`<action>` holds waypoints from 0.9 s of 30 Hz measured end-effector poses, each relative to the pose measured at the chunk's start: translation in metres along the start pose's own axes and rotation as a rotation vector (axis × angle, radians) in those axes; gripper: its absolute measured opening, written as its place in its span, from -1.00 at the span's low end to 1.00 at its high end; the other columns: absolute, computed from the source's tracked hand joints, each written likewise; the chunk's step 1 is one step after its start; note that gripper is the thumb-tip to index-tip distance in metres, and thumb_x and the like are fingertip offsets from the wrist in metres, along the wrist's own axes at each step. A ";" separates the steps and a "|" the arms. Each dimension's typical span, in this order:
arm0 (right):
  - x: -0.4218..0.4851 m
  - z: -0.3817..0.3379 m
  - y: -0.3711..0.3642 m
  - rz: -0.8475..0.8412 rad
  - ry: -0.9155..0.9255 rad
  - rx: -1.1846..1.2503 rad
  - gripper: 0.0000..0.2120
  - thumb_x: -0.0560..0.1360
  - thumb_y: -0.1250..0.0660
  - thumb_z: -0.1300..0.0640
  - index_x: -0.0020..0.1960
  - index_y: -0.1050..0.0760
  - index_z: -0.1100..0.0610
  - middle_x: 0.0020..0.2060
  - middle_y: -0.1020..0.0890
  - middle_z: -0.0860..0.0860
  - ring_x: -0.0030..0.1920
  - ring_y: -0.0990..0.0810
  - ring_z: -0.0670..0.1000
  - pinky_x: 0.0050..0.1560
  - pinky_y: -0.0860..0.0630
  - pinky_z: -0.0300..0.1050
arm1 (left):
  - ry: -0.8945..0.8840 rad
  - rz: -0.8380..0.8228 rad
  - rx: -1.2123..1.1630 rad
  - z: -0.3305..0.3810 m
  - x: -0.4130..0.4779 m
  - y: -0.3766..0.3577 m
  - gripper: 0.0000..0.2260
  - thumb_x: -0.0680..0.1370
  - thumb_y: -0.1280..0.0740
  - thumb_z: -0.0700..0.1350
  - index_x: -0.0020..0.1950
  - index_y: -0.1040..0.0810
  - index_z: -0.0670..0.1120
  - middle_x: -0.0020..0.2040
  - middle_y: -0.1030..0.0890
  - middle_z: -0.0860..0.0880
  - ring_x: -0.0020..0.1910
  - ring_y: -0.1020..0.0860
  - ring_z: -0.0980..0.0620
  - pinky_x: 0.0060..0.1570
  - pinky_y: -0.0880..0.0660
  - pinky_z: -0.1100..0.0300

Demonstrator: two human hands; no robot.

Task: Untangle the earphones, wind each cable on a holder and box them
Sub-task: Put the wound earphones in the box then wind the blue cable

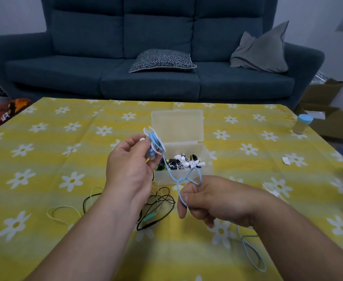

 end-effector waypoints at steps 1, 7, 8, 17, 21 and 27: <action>-0.001 0.001 0.001 -0.015 -0.015 -0.017 -0.72 0.66 -0.14 0.19 -0.11 -0.57 0.17 -0.52 -0.36 -0.07 -0.45 -0.30 -0.04 -0.35 -0.37 -0.14 | -0.009 0.016 0.009 0.001 0.001 0.001 -0.86 0.56 -0.29 -0.36 -0.12 -0.51 -0.15 -0.10 -0.61 -0.17 -0.22 -0.61 -0.04 -0.07 -0.61 0.05; -0.015 0.022 0.046 0.219 -0.166 -0.087 -0.74 0.62 -0.20 0.23 -0.15 -0.61 0.17 -0.54 -0.38 -0.02 -0.54 -0.32 -0.08 -0.38 -0.39 -0.21 | -0.068 0.136 0.019 0.014 0.013 0.016 -0.86 0.54 -0.32 -0.35 -0.14 -0.55 -0.14 -0.08 -0.63 -0.14 -0.16 -0.63 -0.08 -0.05 -0.62 0.08; -0.018 0.027 0.056 0.300 -0.183 -0.066 -0.75 0.61 -0.21 0.24 -0.15 -0.61 0.20 -0.54 -0.37 -0.01 -0.55 -0.31 -0.06 -0.40 -0.37 -0.21 | -0.074 0.156 0.015 0.016 0.016 0.019 -0.86 0.54 -0.33 -0.35 -0.15 -0.55 -0.13 -0.07 -0.63 -0.15 -0.15 -0.63 -0.09 -0.06 -0.62 0.10; -0.063 0.023 0.116 0.757 -0.063 0.211 -0.88 0.49 -0.43 0.17 -0.09 -0.63 0.24 -0.27 -0.47 0.12 -0.28 -0.38 0.08 -0.08 -0.49 -0.04 | -0.170 0.437 0.040 0.036 0.034 0.056 -0.89 0.49 -0.38 -0.32 -0.14 -0.57 -0.12 -0.11 -0.63 -0.11 -0.20 -0.64 -0.02 -0.19 -0.60 0.25; -0.079 0.021 0.128 0.821 -0.063 0.184 -0.78 0.57 -0.35 0.13 -0.16 -0.61 0.25 -0.37 -0.45 0.06 -0.28 -0.36 0.09 0.05 -0.50 0.06 | -0.206 0.450 0.057 0.038 0.036 0.060 -0.90 0.48 -0.37 -0.30 -0.03 -0.59 -0.17 -0.15 -0.62 -0.09 -0.22 -0.63 -0.02 -0.21 -0.58 0.26; -0.099 0.003 0.146 1.133 0.112 0.013 -0.44 0.59 -0.22 -0.22 -0.43 -0.44 0.14 -0.51 -0.45 -0.04 -0.32 -0.47 0.10 -0.12 -0.44 0.04 | -0.220 0.359 0.111 0.033 0.028 0.046 -0.90 0.51 -0.36 -0.30 -0.12 -0.58 -0.11 -0.15 -0.63 -0.05 -0.19 -0.64 0.03 -0.21 -0.57 0.27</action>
Point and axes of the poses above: each hand's wrist, its own x-axis towards the middle knuckle, its own y-axis out of the back of the hand, z = x × y, the point moved 5 cm from there along x, towards the middle knuckle
